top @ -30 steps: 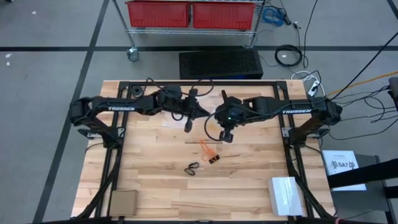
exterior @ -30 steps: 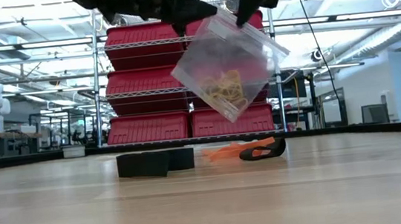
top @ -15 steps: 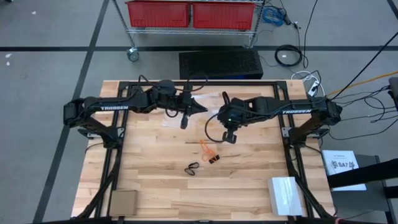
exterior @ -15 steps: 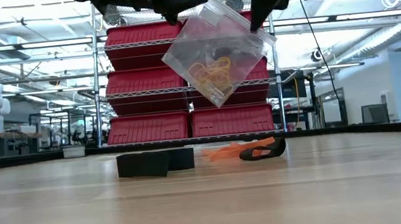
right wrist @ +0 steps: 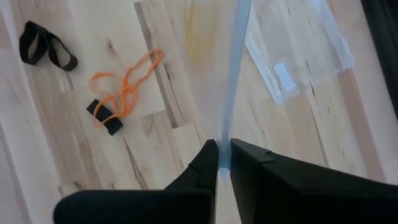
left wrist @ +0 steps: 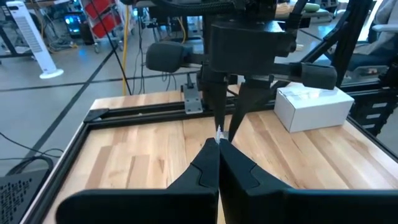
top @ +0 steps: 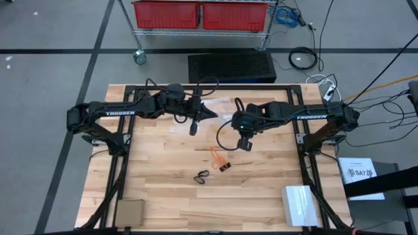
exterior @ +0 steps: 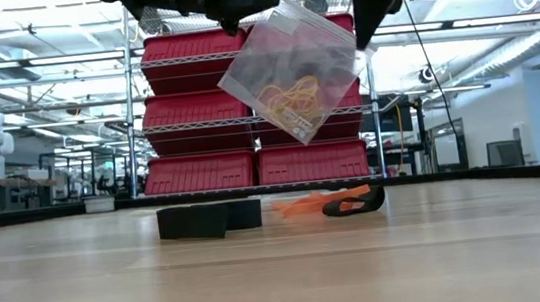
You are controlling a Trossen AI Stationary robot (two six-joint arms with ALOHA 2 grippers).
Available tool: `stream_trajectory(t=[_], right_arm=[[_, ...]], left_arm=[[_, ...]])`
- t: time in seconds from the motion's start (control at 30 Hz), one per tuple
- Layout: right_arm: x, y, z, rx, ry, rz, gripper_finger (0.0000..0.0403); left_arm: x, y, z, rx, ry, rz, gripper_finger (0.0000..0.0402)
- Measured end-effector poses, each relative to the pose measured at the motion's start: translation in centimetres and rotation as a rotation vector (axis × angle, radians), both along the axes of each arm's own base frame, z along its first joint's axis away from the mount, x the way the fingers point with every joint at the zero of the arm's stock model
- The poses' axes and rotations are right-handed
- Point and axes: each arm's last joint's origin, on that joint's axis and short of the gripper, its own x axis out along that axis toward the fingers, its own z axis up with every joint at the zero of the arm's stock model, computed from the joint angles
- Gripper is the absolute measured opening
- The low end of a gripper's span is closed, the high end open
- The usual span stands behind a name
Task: Sort rubber bands
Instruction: Close the right transparent zip lock bag
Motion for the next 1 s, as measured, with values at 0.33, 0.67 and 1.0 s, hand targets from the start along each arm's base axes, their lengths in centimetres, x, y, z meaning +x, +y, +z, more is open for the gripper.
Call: stream_trajectory(t=[0.33,0.67,1.0], right_arm=[[-0.24,-0.01,-0.09,0.002,0.025,-0.012,0.0021],[-0.46,0.02,-0.31,0.02,0.051,-0.037,0.0107],[-0.86,0.01,-0.17,0.022,0.069,-0.049,0.017]], left_arm=[[-0.02,-0.01,-0.07,-0.002,0.008,0.0,0.0],[-0.06,0.01,0.12,-0.001,0.002,0.001,0.0],[0.39,-0.01,-0.3,-0.013,0.005,-0.001,0.0]])
